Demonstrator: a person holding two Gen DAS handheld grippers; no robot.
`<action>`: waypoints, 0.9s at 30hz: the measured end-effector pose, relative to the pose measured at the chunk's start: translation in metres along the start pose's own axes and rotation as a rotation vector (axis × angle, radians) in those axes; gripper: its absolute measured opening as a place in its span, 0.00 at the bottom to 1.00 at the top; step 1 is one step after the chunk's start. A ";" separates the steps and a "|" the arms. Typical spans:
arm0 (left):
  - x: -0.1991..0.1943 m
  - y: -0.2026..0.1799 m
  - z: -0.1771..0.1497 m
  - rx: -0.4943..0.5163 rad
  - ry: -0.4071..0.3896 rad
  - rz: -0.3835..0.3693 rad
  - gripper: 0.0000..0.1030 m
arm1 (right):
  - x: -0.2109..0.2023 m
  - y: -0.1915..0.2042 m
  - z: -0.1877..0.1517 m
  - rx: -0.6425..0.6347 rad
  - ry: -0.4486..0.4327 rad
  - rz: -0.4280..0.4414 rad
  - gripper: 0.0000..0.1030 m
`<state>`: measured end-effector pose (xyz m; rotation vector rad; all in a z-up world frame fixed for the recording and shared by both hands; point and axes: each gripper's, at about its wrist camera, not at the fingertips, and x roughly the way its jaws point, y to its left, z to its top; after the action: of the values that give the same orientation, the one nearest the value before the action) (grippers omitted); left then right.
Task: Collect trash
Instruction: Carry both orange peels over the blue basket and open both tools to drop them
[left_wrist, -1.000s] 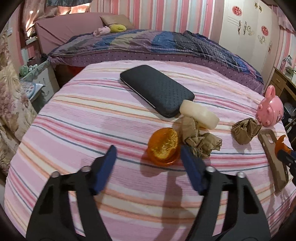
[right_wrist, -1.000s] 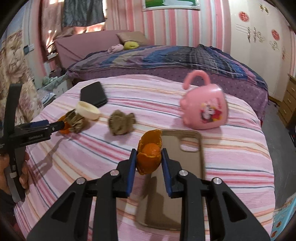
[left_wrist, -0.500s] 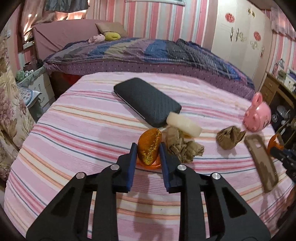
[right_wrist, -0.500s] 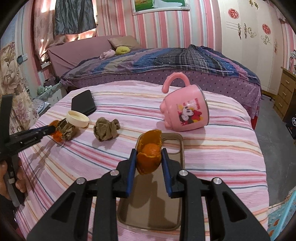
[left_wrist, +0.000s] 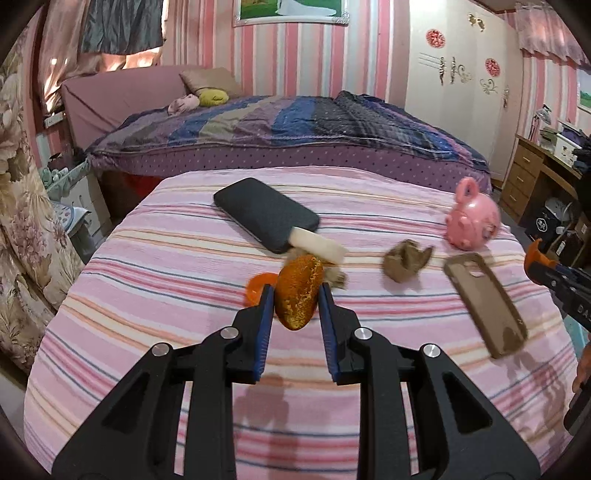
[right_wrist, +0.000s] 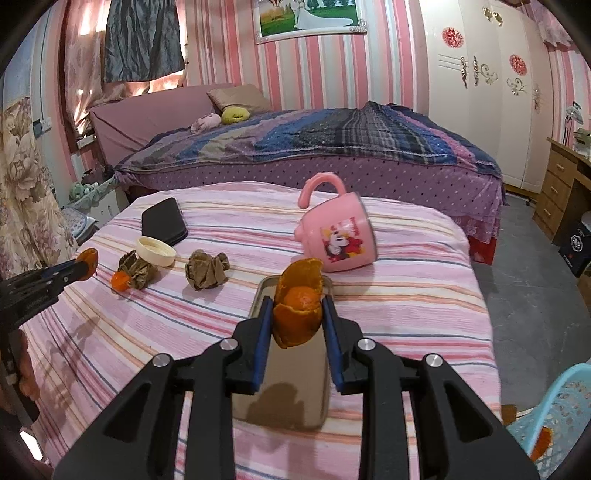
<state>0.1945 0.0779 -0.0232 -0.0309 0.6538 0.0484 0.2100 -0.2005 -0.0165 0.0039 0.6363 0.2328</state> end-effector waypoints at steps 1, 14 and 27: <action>-0.004 -0.005 -0.002 0.000 -0.003 -0.004 0.23 | -0.006 -0.002 -0.003 -0.008 -0.001 -0.010 0.26; -0.038 -0.075 -0.024 0.062 -0.033 -0.057 0.23 | -0.081 -0.069 -0.038 -0.019 -0.012 -0.143 0.26; -0.055 -0.175 -0.045 0.115 -0.039 -0.170 0.23 | -0.148 -0.171 -0.079 0.072 -0.019 -0.363 0.26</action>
<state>0.1329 -0.1009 -0.0233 0.0251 0.6122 -0.1524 0.0842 -0.4041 -0.0058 -0.0398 0.6146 -0.1412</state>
